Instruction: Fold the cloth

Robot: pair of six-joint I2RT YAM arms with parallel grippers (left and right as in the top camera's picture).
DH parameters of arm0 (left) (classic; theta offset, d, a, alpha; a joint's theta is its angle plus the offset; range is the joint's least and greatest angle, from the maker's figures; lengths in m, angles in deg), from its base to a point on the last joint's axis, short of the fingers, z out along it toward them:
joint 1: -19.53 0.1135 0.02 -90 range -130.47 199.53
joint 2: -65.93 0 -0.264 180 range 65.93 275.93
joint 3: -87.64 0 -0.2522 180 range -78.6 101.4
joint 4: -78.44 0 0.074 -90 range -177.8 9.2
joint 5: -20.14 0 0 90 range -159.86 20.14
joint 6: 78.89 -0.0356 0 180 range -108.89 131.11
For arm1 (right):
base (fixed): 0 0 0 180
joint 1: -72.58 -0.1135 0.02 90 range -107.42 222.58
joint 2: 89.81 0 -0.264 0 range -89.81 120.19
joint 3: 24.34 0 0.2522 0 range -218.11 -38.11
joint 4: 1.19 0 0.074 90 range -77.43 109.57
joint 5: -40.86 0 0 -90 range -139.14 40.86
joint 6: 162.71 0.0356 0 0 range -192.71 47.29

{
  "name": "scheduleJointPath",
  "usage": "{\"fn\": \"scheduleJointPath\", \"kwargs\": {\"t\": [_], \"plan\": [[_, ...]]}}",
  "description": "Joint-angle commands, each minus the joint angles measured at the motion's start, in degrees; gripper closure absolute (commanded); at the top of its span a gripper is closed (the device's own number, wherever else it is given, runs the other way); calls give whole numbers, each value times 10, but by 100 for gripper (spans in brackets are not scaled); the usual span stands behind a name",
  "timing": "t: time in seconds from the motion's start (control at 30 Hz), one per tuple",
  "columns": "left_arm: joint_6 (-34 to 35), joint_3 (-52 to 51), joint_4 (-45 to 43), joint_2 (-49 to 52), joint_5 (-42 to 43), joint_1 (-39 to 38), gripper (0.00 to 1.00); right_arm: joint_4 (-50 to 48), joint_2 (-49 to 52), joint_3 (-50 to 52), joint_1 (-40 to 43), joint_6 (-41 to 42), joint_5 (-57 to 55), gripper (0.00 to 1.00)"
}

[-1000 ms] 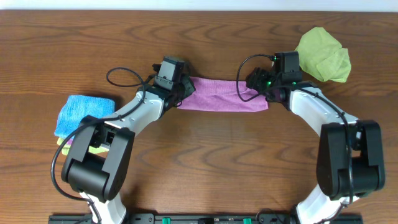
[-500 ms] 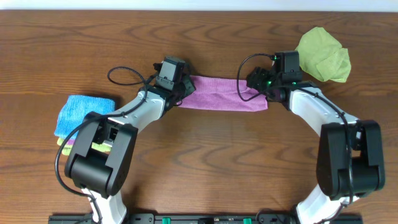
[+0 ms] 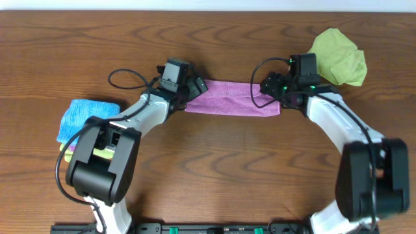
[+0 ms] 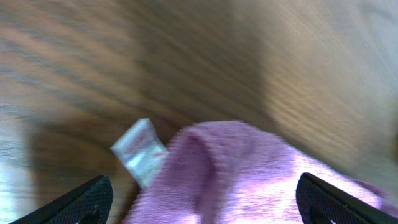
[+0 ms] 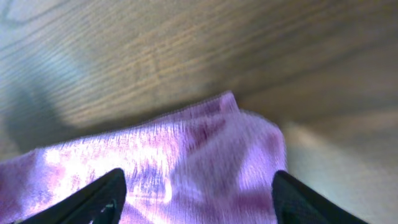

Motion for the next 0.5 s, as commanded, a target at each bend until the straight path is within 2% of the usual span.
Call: {"fn": "scheduleJointPath", "kwargs": {"t": [0.0,0.33,0.47], "plan": [[-15,13,29,-31,8,17,5,29,-47,-12,-3,4,-12,21],[-88,13,192,-147,9,24,5,215,-125,-12,5,7,5,9],[-103,13,285,-187,-1,24,5,276,-127,-9,17,-25,5,10]]}}
